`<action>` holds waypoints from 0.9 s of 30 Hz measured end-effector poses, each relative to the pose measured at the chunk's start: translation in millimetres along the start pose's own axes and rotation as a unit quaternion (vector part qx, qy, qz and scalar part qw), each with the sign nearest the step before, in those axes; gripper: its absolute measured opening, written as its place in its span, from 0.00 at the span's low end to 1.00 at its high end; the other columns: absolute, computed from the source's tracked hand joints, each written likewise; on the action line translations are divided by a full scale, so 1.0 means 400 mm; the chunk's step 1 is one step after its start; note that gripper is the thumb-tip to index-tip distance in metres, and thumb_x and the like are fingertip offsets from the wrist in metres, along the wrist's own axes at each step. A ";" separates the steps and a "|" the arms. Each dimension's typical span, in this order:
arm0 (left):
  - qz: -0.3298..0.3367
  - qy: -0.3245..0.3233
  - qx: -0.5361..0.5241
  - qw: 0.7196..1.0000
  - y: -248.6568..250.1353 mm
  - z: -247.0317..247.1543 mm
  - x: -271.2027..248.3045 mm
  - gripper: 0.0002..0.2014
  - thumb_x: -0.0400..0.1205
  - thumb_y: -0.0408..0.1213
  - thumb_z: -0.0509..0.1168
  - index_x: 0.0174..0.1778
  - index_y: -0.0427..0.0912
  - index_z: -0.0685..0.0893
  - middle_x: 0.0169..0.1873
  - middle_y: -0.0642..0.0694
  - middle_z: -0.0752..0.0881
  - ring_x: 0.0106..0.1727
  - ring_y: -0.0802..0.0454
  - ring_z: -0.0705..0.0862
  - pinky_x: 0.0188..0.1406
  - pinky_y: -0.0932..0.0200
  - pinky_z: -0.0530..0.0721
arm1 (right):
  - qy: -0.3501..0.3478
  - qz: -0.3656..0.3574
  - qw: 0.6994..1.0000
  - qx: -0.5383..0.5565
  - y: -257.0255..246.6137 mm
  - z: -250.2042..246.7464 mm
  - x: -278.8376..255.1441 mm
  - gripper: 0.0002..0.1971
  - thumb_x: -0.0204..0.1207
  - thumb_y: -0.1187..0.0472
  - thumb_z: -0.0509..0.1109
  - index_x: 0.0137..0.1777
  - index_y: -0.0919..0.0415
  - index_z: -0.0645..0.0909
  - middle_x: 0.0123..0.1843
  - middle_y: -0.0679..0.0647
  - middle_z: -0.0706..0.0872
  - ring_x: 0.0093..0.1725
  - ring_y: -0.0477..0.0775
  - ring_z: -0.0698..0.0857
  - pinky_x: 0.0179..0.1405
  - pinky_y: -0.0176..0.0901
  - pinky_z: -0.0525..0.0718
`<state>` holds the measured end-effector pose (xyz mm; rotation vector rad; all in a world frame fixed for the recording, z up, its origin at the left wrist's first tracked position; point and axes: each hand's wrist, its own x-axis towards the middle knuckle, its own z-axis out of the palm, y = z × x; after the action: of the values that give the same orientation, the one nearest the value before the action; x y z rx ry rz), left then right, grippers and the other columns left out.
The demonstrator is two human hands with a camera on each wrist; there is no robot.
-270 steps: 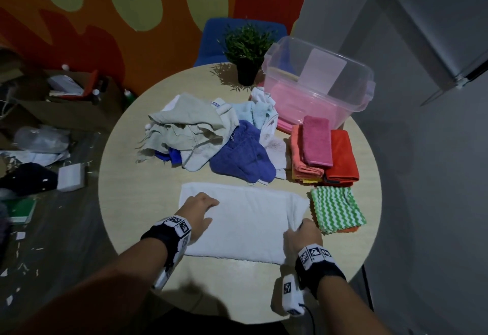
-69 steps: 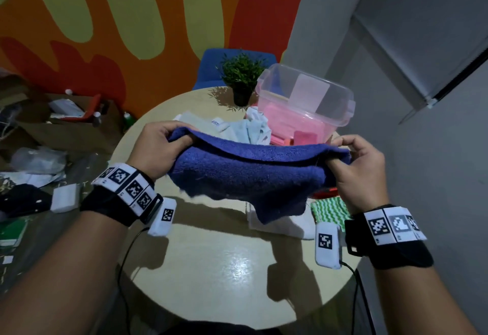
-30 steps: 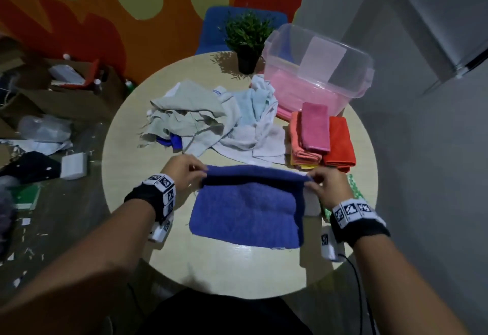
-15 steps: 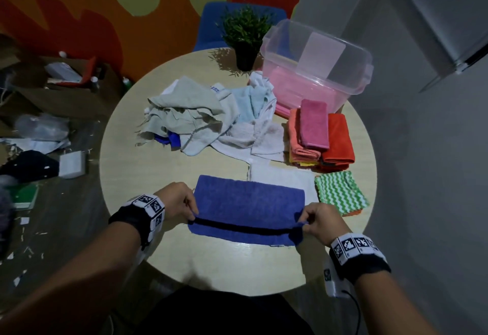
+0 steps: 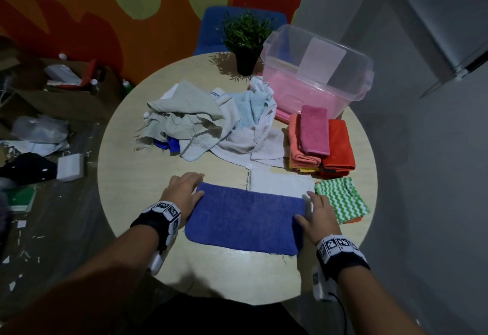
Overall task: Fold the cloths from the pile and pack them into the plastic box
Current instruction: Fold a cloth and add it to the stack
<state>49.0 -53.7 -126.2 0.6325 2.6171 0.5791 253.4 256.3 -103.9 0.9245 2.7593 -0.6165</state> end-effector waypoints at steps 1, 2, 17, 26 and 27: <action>-0.015 -0.012 -0.001 1.000 0.010 0.005 0.011 0.26 0.85 0.43 0.65 0.80 0.52 0.70 0.76 0.53 0.74 0.73 0.44 0.69 0.71 0.45 0.74 | -0.015 -0.004 1.000 -0.013 -0.006 0.004 0.009 0.33 0.74 0.51 0.77 0.77 0.54 0.70 0.73 0.53 0.70 0.71 0.59 0.73 0.73 0.53 0.73; -0.021 -0.035 0.004 0.999 0.018 0.010 0.021 0.29 0.86 0.43 0.65 0.83 0.53 0.65 0.78 0.54 0.71 0.75 0.43 0.67 0.71 0.44 0.73 | -0.026 0.000 0.999 -0.023 -0.016 0.005 0.015 0.30 0.73 0.51 0.77 0.74 0.52 0.73 0.71 0.54 0.70 0.69 0.60 0.74 0.71 0.53 0.74; -0.155 -0.021 -0.473 0.867 -0.012 -0.012 -0.016 0.06 0.88 0.29 0.61 0.54 0.31 0.82 0.51 0.29 0.88 0.52 0.36 0.87 0.55 0.41 0.85 | -0.009 0.046 0.938 0.343 -0.052 -0.018 -0.032 0.03 0.82 0.68 0.68 0.51 0.59 0.81 0.42 0.51 0.87 0.45 0.54 0.85 0.34 0.25 0.77; -0.082 0.003 -0.311 0.947 -0.022 -0.051 -0.062 0.05 0.88 0.34 0.62 0.50 0.38 0.82 0.37 0.44 0.87 0.36 0.52 0.84 0.31 0.68 0.78 | -0.006 0.016 0.950 0.312 -0.058 0.003 -0.073 0.06 0.84 0.64 0.66 0.50 0.51 0.79 0.45 0.50 0.88 0.47 0.50 0.86 0.40 0.39 0.79; -0.077 0.000 -0.273 0.959 -0.035 -0.038 -0.066 0.04 0.88 0.34 0.63 0.50 0.39 0.82 0.36 0.45 0.86 0.37 0.50 0.83 0.32 0.66 0.77 | -0.012 0.026 0.956 0.292 -0.056 0.014 -0.079 0.06 0.83 0.64 0.67 0.49 0.52 0.79 0.44 0.50 0.87 0.47 0.52 0.87 0.39 0.39 0.78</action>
<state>59.2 -83.0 -113.1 0.2483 2.3134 1.1850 265.0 220.8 -92.6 1.0715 2.5478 -1.4680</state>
